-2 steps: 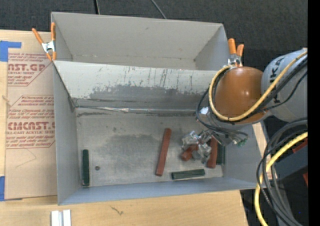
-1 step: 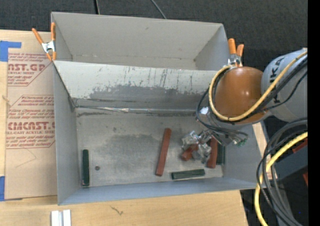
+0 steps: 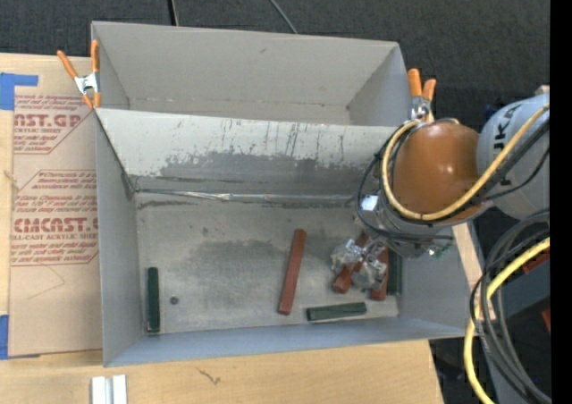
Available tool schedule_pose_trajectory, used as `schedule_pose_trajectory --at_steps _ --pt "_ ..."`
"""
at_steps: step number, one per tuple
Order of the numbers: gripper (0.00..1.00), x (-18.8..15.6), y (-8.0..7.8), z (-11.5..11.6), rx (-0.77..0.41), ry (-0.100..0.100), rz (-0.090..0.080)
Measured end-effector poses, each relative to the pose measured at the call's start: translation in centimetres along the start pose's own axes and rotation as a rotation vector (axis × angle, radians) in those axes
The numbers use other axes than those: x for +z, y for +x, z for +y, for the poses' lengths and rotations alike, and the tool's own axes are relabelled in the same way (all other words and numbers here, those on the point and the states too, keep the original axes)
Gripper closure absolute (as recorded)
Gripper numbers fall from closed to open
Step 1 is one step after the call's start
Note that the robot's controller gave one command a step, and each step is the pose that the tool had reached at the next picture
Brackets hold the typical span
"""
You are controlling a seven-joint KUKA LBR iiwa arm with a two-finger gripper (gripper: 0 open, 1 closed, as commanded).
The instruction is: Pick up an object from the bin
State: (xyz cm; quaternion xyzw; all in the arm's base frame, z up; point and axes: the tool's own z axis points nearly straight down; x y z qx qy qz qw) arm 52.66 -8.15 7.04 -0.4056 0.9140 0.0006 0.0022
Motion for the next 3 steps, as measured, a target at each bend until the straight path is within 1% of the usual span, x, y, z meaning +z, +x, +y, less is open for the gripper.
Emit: schedule_pose_trajectory --at_steps 1,2,3 --pt "1.0 -12.9 -5.9 -1.1 -0.154 -0.001 0.0" --pt "1.0 -12.9 -5.9 -1.0 -0.154 -0.002 0.001" --pt "1.0 -16.6 -5.0 -1.4 -0.259 -0.004 0.003"
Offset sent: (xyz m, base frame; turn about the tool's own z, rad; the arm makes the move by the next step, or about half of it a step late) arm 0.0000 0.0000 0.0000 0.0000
